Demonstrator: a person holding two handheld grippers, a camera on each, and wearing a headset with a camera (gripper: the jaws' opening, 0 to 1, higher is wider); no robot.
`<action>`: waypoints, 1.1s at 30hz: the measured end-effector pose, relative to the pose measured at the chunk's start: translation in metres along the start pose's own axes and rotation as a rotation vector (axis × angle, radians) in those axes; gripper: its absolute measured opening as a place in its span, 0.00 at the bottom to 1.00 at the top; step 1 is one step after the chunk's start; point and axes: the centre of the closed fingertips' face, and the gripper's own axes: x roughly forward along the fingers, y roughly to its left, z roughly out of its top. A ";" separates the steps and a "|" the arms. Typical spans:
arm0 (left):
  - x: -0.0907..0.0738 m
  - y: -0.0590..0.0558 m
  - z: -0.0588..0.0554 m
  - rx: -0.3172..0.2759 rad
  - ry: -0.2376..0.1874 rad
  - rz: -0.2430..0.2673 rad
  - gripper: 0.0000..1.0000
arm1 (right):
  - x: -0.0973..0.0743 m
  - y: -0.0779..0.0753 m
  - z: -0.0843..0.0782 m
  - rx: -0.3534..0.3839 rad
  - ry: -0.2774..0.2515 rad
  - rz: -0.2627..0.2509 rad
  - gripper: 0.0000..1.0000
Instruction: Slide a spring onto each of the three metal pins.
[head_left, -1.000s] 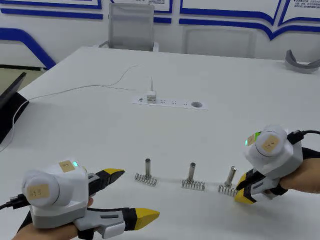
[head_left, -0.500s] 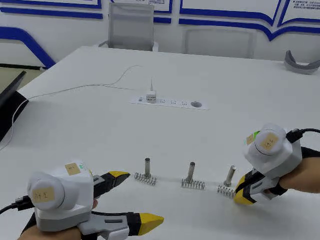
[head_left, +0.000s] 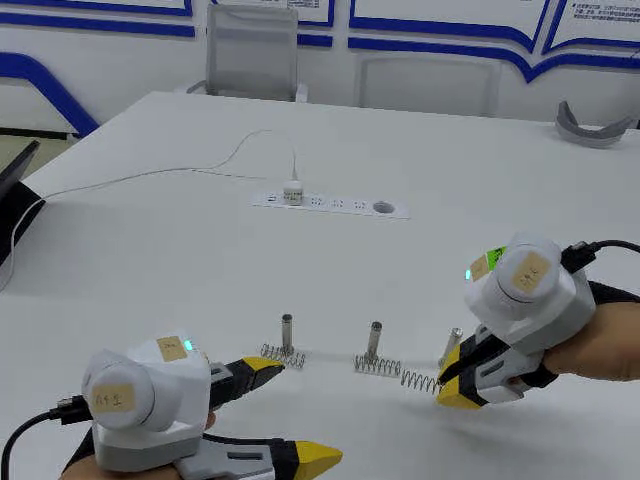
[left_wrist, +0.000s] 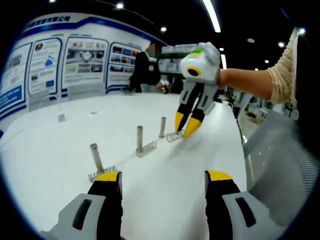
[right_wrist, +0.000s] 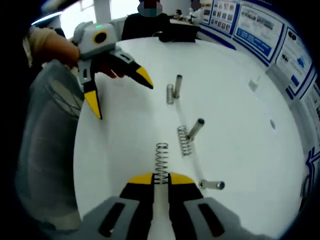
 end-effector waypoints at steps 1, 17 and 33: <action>0.002 -0.001 0.001 0.006 0.002 -0.007 0.67 | 0.001 0.003 0.005 -0.012 -0.004 0.009 0.12; 0.020 -0.019 0.011 0.078 0.002 -0.082 0.46 | 0.006 0.029 0.034 -0.140 -0.016 0.084 0.12; 0.025 -0.030 0.015 0.147 -0.007 -0.127 0.22 | 0.011 0.044 0.047 -0.229 -0.018 0.133 0.12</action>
